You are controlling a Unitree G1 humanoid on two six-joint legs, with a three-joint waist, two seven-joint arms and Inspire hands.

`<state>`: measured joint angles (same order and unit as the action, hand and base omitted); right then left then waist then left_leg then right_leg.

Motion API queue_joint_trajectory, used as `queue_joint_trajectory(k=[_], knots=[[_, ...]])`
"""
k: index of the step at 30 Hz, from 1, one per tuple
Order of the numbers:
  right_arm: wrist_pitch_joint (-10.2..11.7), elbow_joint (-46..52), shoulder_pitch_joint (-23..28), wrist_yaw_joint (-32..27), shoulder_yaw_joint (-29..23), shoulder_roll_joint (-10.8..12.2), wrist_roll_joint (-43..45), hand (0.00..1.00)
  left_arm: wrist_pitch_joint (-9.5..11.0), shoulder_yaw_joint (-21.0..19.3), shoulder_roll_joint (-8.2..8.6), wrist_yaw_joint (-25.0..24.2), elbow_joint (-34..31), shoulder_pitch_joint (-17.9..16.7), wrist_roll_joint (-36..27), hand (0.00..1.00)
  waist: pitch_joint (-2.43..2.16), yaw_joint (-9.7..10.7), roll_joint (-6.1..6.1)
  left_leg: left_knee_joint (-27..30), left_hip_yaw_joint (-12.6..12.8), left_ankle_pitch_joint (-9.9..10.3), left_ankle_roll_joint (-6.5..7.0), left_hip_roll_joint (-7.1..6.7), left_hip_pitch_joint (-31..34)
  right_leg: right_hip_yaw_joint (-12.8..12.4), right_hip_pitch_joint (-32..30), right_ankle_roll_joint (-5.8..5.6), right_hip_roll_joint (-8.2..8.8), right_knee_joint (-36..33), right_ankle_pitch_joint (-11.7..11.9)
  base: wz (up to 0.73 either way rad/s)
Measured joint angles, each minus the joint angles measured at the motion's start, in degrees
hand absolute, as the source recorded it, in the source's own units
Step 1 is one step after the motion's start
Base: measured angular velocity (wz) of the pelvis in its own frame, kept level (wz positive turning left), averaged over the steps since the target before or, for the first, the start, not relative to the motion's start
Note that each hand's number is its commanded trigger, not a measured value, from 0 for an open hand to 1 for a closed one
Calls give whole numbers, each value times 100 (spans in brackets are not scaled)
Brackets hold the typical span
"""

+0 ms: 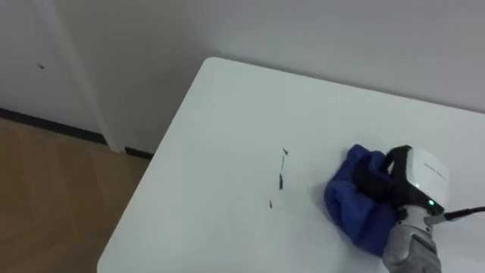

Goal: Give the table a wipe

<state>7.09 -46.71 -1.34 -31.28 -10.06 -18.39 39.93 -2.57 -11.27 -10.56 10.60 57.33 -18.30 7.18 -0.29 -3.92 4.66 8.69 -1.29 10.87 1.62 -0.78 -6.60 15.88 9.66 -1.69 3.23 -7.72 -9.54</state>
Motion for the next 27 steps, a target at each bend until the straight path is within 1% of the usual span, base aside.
queue_joint_trajectory(k=[5, 7, 9, 10, 11, 12, 13, 14, 15, 16, 17, 18, 19, 20, 21, 22, 23, 25, 26, 27], knots=[[-19, -10, 260, -163, -225, -2, 29, 100, 8, 4, 13, 2, -12, 38, 3, 0, -14, 70, -10, 42, 55, 15, 14, -8, -1, -3, 39, -10, 13, -21, -10, -11], [-96, 47, 239, -164, -224, 8, 145, 100, 7, 51, 51, 5, -11, 84, 10, 0, -13, 59, -45, 63, 104, 17, 13, 2, -1, -13, 15, -10, 13, -58, -10, -11], [-256, 215, 234, -137, -120, 11, 284, 100, 7, 179, 60, 4, -10, 128, -3, 0, -4, 33, -74, 97, 105, 18, 11, 3, 8, -19, 0, -10, 14, -98, -10, -9], [-415, 458, 232, -58, 27, 20, 354, 100, 6, 262, 64, 4, -9, 151, -16, 0, -5, -26, -97, 95, 163, 18, 10, 0, 10, -77, -54, 0, 4, -107, -4, -31], [-548, 766, 230, 19, 271, 27, 574, 100, 4, 340, 74, 4, 6, 185, -21, 0, 8, -126, -119, 91, 263, 18, 6, 6, 6, -168, -74, 35, -20, -104, 18, -37], [-652, 1067, 213, 97, 532, 57, 858, 100, 0, 401, 84, 9, 63, 260, -24, 0, 37, -162, -145, 83, 287, 12, -3, 13, 11, -186, -106, 57, -25, -113, 31, -31], [-702, 1191, 184, 136, 669, 91, 1020, 100, -6, 467, 85, 23, 92, 299, -24, 0, 37, -200, -147, 80, 311, 9, -5, 18, 14, -216, -140, 65, -32, -119, 36, -28], [-816, 1427, 112, 238, 965, 173, 1284, 100, -8, 581, 104, 37, 121, 371, -41, 0, 33, -358, -159, 70, 398, 8, -8, 43, 11, -331, -179, 87, -61, -136, 50, -37], [-927, 1672, -12, 359, 1338, 285, 1533, 100, -10, 715, 114, 53, 119, 417, -39, 0, 37, -466, -162, 68, 408, 9, -9, 53, 14, -383, -213, 111, -79, -140, 64, -34], [-978, 1803, -80, 421, 1586, 327, 1602, 100, -14, 787, 116, 53, 119, 441, -45, 0, 45, -493, -151, 64, 421, 9, -10, 55, 14, -402, -219, 114, -84, -141, 66, -22], [-1046, 2022, -181, 529, 2073, 378, 1646, 100, -18, 912, 121, 51, 121, 515, -92, 0, 50, -622, -143, 47, 443, 7, -13, 61, 20, -425, -245, 119, -92, -145, 69, -6], [-1067, 2096, -362, 666, 2519, 450, 1668, 100, -16, 988, 129, 50, 121, 607, -96, 0, 53, -751, -130, 42, 441, 6, -14, 63, 46, -422, -280, 119, -93, -147, 69, -4], [-1069, 2094, -475, 747, 2707, 510, 1667, 100, -16, 1018, 135, 51, 122, 657, -95, 0, 58, -804, -121, 41, 440, 6, -14, 63, 58, -418, -296, 120, -92, -147, 69, 0], [-1058, 2095, -666, 910, 2955, 615, 1671, 100, -10, 1044, 147, 46, 121, 679, -59, 0, 57, -947, -115, 56, 435, 6, -14, 62, 95, -391, -331, 120, -83, -151, 70, 6], [-1034, 2069, -855, 1052, 3068, 729, 1666, 100, -5, 1041, 154, 46, 128, 720, 14, 0, 73, -1064, -117, 75, 422, 6, -12, 55, 96, -350, -343, 120, -70, -163, 70, 9], [-1027, 2043, -953, 1119, 3113, 767, 1666, 100, -5, 1033, 154, 46, 143, 729, 58, 0, 81, -1113, -129, 81, 418, 7, -10, 53, 100, -316, -352, 120, -62, -183, 69, 14], [-1004, 2030, -1088, 1213, 3145, 791, 1674, 100, -11, 1023, 150, 46, 217, 733, 149, 0, 105, -1223, -165, 79, 409, 8, -5, 45, 101, -290, -356, 119, -45, -206, 69, 19], [-958, 1890, -1221, 1216, 3140, 791, 1670, 100, -39, 992, 139, 47, 210, 649, 203, 0, 115, -1253, -181, 71, 358, 6, 18, 34, 112, -209, -331, 111, -7, -193, 64, 26], [-967, 1765, -1216, 1206, 3131, 758, 1638, 100, -125, 967, 128, 38, 207, 567, 194, 0, 117, -1246, -185, 74, 336, 9, 28, 30, 126, -151, -307, 95, 25, -193, 55, 32], [-944, 1748, -1206, 1136, 3130, 702, 1564, 100, -203, 960, 111, 12, 192, 501, 197, 0, 105, -1205, -160, 90, 276, 17, 45, 4, 180, -125, -315, 80, 47, -189, 46, 30]])
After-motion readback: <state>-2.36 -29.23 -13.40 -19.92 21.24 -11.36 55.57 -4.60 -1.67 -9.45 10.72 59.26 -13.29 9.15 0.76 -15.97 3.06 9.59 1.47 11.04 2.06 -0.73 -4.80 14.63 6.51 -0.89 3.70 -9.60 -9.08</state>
